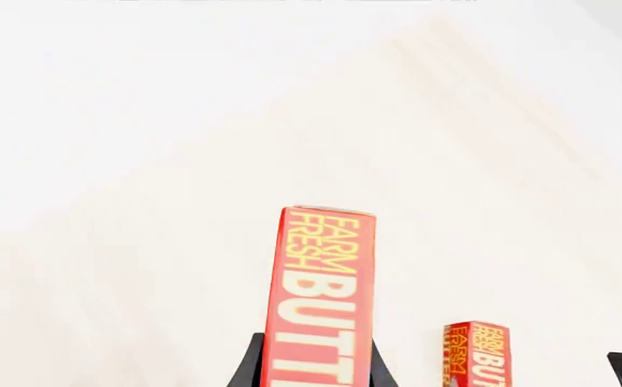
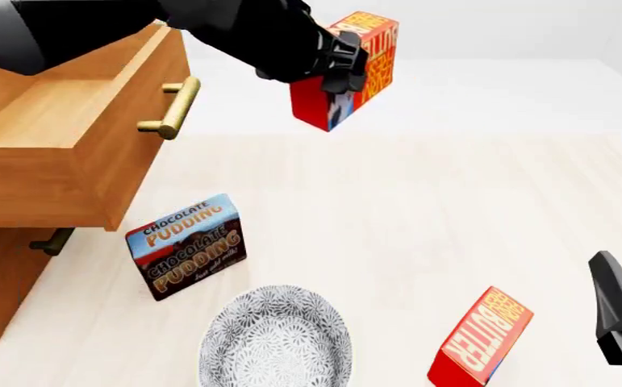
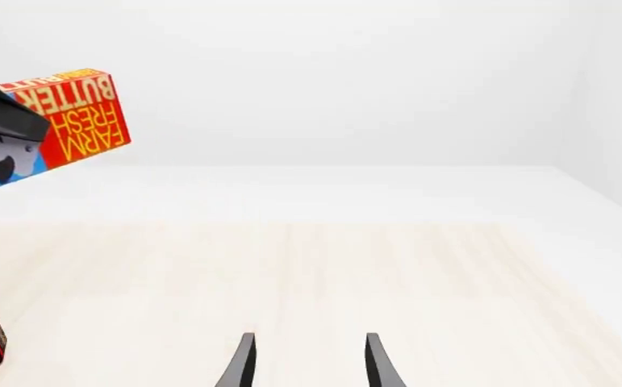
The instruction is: Put the butter at the front in the top drawer of the cabinet and close it.
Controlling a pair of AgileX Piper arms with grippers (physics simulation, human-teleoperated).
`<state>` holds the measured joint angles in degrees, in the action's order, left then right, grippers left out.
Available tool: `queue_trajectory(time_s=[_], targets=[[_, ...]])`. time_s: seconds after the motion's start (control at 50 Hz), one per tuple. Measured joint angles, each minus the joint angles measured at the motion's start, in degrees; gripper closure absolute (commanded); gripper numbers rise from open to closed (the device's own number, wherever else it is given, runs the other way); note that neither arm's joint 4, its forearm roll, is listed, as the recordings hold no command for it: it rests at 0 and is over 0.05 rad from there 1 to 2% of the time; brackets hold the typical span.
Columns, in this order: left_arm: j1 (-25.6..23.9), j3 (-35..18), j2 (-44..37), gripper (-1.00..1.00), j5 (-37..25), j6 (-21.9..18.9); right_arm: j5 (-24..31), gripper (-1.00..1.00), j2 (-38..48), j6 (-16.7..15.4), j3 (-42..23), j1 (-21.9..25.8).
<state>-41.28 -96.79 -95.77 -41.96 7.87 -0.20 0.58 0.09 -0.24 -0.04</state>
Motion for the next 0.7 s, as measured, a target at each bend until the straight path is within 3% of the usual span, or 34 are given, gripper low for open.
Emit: queue_trajectory(time_s=[0.7], targets=[[9.11, -1.00, 6.72, 1.00, -6.40, -2.21, 0.00, -1.00, 0.00, 0.00, 0.00, 0.00]])
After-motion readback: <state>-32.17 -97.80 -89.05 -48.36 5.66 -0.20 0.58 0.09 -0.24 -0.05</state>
